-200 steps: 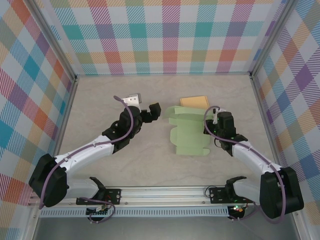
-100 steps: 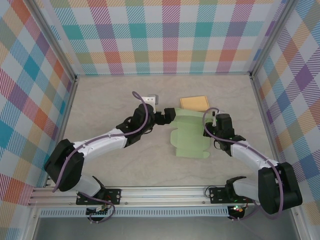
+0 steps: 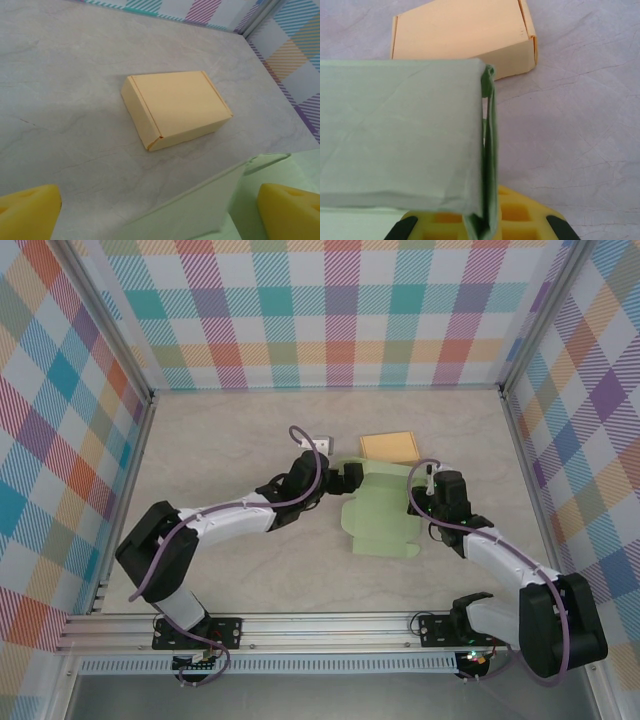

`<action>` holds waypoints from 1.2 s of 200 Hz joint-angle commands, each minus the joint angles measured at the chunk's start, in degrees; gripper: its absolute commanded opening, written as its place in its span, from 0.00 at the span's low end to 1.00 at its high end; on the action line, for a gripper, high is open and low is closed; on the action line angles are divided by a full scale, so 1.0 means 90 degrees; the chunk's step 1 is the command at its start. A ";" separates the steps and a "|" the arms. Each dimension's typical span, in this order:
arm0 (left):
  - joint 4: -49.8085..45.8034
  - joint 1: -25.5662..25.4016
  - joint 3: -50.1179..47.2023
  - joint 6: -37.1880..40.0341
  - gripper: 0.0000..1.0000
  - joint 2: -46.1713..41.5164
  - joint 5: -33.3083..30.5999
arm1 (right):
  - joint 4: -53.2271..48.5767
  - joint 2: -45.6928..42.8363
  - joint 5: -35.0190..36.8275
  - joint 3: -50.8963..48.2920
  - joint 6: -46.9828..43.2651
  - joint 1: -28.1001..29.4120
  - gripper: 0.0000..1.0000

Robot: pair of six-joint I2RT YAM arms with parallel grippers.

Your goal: Fold the paper box

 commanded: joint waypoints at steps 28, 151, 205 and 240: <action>0.0045 -0.0100 0.0279 0.0070 1.00 0.0339 0.0004 | 0.0324 -0.0158 -0.0151 -0.0106 -0.0024 0.0044 0.00; 0.0567 -0.0322 -0.0041 -0.0324 1.00 0.0173 -0.0531 | 0.0332 -0.0188 -0.0104 -0.0147 -0.0019 0.0042 0.00; -0.0366 -0.0376 -0.1284 -0.1178 0.96 -0.1086 -0.1034 | 0.0337 -0.0178 -0.0127 -0.0145 -0.0027 0.0041 0.00; -0.0476 -0.0647 -0.1543 -0.1335 0.87 -0.1378 -0.0861 | 0.0378 -0.0158 -0.0145 -0.0149 -0.0044 0.0045 0.00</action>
